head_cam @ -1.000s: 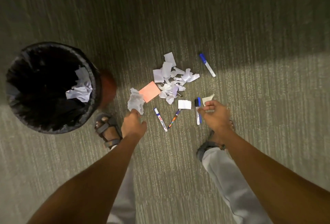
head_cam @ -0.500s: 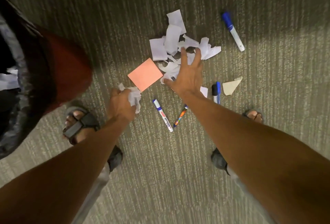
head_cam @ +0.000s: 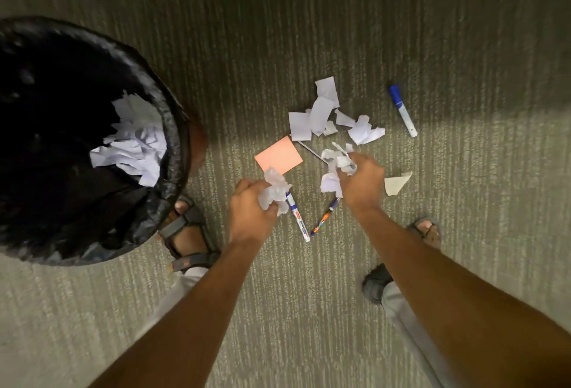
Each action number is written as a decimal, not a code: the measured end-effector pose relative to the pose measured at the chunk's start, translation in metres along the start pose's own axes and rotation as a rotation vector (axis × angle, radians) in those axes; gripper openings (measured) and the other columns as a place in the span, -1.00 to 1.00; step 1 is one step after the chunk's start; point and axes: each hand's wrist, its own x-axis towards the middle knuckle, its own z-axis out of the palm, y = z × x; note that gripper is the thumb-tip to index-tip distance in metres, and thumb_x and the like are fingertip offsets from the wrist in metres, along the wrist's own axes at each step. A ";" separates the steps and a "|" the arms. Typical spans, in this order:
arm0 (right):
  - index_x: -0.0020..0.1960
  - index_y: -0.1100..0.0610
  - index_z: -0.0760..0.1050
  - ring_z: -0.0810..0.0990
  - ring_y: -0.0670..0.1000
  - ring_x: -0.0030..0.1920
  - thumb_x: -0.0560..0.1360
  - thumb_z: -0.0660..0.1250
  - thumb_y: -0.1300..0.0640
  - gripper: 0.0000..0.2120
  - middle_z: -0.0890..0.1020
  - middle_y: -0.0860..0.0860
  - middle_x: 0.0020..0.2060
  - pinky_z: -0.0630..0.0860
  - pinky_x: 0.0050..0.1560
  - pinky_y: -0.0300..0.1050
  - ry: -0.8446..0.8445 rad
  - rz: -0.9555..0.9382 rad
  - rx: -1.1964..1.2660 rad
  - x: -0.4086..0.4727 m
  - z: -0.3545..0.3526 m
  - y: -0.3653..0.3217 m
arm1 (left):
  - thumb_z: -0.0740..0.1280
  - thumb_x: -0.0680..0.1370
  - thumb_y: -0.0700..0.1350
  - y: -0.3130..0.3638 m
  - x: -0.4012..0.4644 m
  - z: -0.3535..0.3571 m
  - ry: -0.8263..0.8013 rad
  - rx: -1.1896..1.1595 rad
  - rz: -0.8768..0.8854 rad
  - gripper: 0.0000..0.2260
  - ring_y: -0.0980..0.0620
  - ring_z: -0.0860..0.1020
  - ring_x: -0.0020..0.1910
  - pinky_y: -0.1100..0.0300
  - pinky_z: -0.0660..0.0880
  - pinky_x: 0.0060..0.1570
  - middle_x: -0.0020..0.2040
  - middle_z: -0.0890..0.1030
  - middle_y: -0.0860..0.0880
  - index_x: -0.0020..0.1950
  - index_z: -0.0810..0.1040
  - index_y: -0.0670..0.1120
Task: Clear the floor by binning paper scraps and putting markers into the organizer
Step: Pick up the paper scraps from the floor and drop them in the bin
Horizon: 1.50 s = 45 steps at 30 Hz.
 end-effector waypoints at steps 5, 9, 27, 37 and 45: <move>-0.08 0.22 0.63 0.57 0.06 -0.24 0.43 0.49 0.20 -0.89 0.65 0.12 -0.26 0.42 -0.36 -0.36 -0.039 0.245 0.395 -0.028 -0.072 -0.033 | 0.52 0.33 -0.25 0.051 -0.032 -0.053 0.060 -0.185 -0.002 -0.69 -0.04 0.57 -0.10 0.29 0.47 -0.09 0.01 0.61 -0.11 0.06 0.67 -0.17; -0.09 0.06 0.58 0.69 -0.06 -0.25 0.49 0.41 0.27 -0.88 0.71 0.01 -0.19 0.60 -0.14 -0.08 -0.265 0.501 0.985 -0.056 -0.121 -0.091 | 0.52 0.37 -0.25 0.078 -0.051 -0.122 0.141 -0.390 -0.041 -0.72 0.08 0.59 -0.08 0.37 0.51 -0.10 0.01 0.60 -0.04 0.05 0.65 -0.09; 0.37 0.25 0.40 0.61 0.25 0.16 0.56 0.29 0.19 -0.61 0.55 0.23 0.26 0.62 0.10 0.17 -1.061 0.591 1.292 -0.125 -0.031 -0.359 | 0.48 0.28 0.17 -0.066 -0.008 -0.314 0.335 -0.827 -0.482 -0.71 0.01 0.68 -0.04 -0.10 0.60 0.07 -0.08 0.69 0.07 -0.06 0.57 0.12; 0.29 0.11 0.41 0.53 0.15 0.26 0.54 0.37 0.15 -0.66 0.52 0.07 0.22 0.61 0.03 0.20 -0.761 0.609 1.007 -0.130 -0.032 -0.347 | 0.39 0.44 0.16 -0.063 -0.012 -0.301 0.267 -0.853 -0.588 -0.63 -0.09 0.64 -0.01 -0.08 0.61 0.07 -0.03 0.63 -0.06 0.11 0.49 -0.04; -0.02 0.08 0.53 0.65 -0.02 -0.17 0.52 0.34 0.28 -0.88 0.66 0.03 -0.16 0.53 -0.24 -0.18 -0.428 0.475 1.026 -0.098 -0.100 -0.214 | 0.34 0.56 -0.13 0.037 -0.042 -0.205 0.206 -0.818 -0.394 -0.96 -0.04 0.63 -0.23 0.01 0.61 -0.22 -0.18 0.64 -0.13 -0.09 0.54 -0.07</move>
